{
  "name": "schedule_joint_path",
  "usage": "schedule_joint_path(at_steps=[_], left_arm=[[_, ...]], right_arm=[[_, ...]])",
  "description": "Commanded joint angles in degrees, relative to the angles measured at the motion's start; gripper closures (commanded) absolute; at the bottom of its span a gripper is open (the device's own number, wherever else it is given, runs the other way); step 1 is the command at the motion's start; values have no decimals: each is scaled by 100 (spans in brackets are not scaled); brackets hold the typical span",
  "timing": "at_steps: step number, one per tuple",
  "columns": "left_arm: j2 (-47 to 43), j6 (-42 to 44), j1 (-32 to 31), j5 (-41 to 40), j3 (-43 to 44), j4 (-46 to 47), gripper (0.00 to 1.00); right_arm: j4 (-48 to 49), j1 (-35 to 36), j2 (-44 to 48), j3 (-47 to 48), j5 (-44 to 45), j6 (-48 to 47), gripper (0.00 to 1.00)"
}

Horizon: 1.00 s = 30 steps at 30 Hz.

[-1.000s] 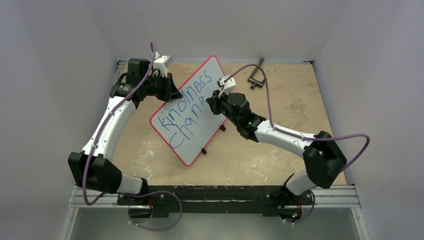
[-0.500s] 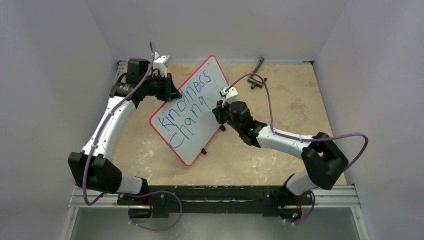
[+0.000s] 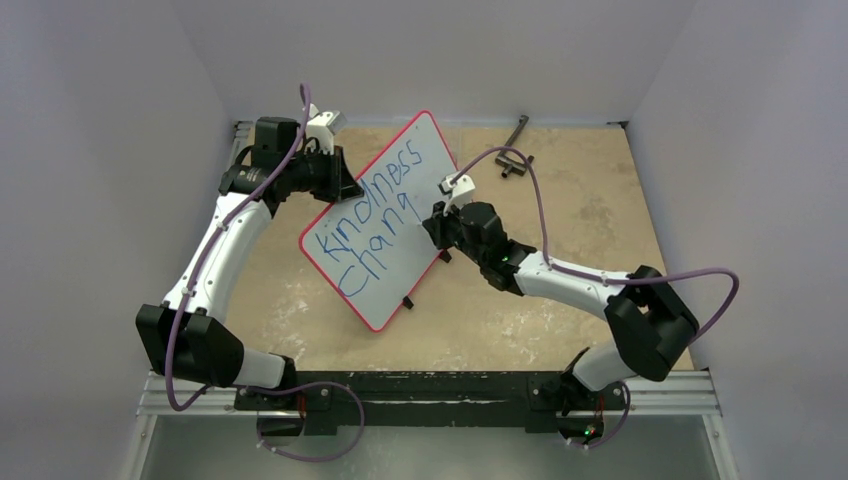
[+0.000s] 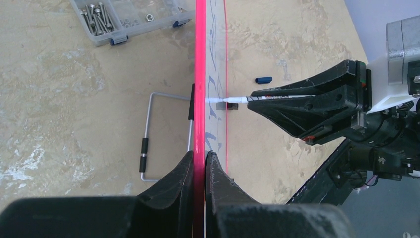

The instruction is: Write a sentence on the whiteboard

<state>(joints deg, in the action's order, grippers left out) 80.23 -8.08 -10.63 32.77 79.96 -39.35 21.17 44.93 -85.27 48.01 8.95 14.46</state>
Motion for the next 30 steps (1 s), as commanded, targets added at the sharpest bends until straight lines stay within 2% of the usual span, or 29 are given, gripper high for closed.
schedule_joint_path(at_steps=[1, 10, 18, 25, 30], left_arm=[[-139, 254, -79, 133, -4, -60, 100], [-131, 263, -79, 124, -7, -61, 100], [-126, 263, -79, 99, -16, -66, 100], [-136, 263, -79, 97, -14, -68, 100], [-139, 265, -77, 96, -16, -70, 100]], right_arm=[[124, 83, 110, 25, -723, 35, 100], [46, 78, 215, 208, -879, -85, 100], [-56, 74, 682, 184, -879, -117, 100], [-122, 60, 1006, 349, -538, -166, 100], [-104, -4, 915, 543, -148, -175, 100]])
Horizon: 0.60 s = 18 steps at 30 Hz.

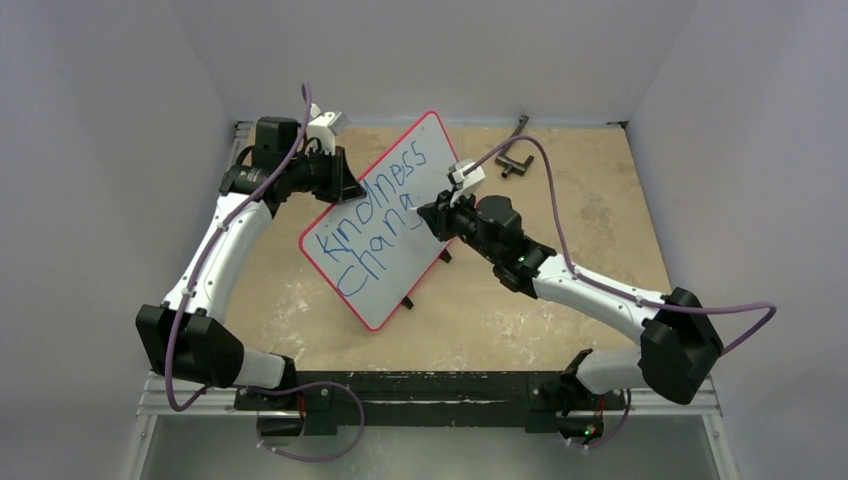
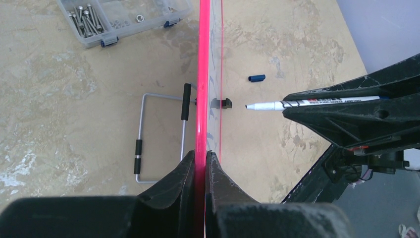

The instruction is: Write a sentence on the whiteboard

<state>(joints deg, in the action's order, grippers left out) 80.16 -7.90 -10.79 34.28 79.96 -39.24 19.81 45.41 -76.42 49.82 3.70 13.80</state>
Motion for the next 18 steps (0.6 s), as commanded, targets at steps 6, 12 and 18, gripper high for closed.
schedule_joint_path(at_steps=[6, 12, 18], left_arm=[[-123, 245, -64, -59, -16, -77, 100], [-108, 254, -64, -54, -7, -91, 100], [-90, 254, -64, -58, 2, -91, 100]], right_arm=[[9, -143, -250, 595, 728, -77, 100], [131, -258, -504, 628, 748, 0, 100], [229, -308, -669, 616, 681, 26, 100]])
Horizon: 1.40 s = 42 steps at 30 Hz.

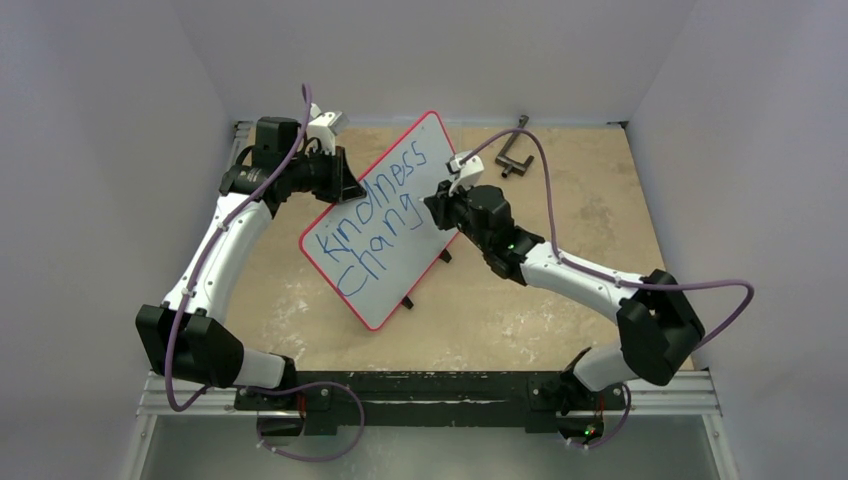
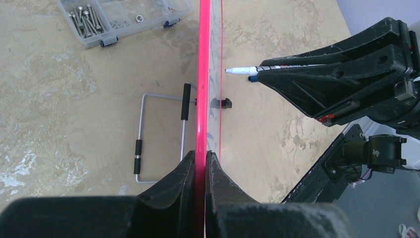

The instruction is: Write a sentence on the whiteboard

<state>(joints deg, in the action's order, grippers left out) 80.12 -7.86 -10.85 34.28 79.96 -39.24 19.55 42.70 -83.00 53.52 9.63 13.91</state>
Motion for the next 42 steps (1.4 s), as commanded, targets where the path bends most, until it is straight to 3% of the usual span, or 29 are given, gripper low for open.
schedule_joint_path(at_steps=[1, 25, 42], left_arm=[[-84, 250, -57, -48, 2, -91, 100], [-62, 250, -57, -47, 10, -105, 100], [-66, 250, -57, -50, 19, -118, 100]], right_arm=[[266, -48, -33, 254, 70, 21, 100], [67, -218, -490, 769, 73, -42, 100], [84, -218, -401, 633, -642, -257, 100]])
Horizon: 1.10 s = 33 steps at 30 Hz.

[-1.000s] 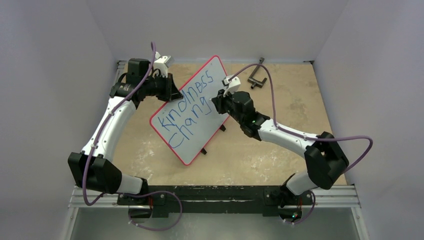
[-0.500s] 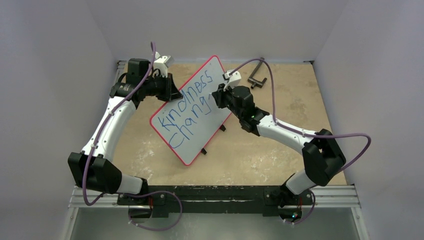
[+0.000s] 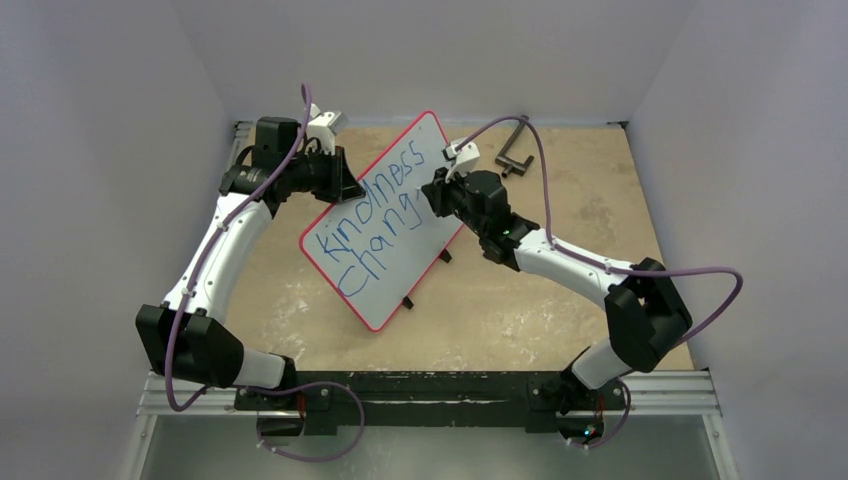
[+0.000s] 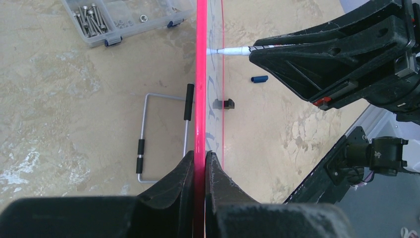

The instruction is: Write a sentence on the whiteboard

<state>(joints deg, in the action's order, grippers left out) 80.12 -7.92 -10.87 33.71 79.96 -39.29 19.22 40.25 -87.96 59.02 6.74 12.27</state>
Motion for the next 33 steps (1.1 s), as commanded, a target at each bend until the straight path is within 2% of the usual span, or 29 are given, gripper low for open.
schedule_joint_path(at_steps=[1, 19, 33], left_arm=[[-66, 258, -55, 12, 19, -114, 100], [-73, 257, -55, 12, 12, -104, 100], [-83, 256, -55, 10, 11, -98, 100]], right_arm=[[117, 27, 95, 56, -365, -93, 100], [137, 24, 167, -443, -293, 70, 100], [-262, 1, -79, 13, 501, 178, 100]])
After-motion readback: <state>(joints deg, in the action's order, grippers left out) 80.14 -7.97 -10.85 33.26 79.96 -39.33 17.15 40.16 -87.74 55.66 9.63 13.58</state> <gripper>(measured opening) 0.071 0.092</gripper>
